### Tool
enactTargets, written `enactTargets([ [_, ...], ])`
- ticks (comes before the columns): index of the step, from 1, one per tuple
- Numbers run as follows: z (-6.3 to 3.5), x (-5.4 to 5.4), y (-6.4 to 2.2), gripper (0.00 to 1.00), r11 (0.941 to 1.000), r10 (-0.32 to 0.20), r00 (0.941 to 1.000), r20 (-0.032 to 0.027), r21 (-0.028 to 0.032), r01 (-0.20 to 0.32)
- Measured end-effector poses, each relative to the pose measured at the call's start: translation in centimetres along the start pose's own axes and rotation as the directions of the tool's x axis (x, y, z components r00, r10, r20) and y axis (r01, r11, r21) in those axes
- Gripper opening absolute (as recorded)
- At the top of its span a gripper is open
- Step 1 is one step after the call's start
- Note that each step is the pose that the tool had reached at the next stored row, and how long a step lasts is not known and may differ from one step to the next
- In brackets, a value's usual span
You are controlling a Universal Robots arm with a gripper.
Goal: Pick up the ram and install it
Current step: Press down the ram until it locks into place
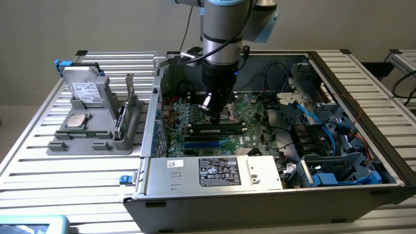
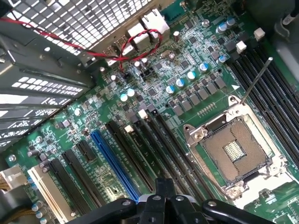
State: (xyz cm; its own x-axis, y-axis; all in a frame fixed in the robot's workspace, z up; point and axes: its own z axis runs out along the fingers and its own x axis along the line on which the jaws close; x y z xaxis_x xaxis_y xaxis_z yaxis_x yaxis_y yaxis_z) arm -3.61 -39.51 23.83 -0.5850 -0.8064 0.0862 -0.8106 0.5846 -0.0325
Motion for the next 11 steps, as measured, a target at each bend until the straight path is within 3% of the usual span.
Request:
enactTargets([
  [3, 0.00, 0.00, 0.00, 0.11, 0.9992, 0.039, 0.9992, -0.0011, -0.0032, -0.039],
  [11, 0.00, 0.00, 0.00, 0.11, 0.9926, 0.121, 0.9926, 0.0010, -0.0038, -0.121],
])
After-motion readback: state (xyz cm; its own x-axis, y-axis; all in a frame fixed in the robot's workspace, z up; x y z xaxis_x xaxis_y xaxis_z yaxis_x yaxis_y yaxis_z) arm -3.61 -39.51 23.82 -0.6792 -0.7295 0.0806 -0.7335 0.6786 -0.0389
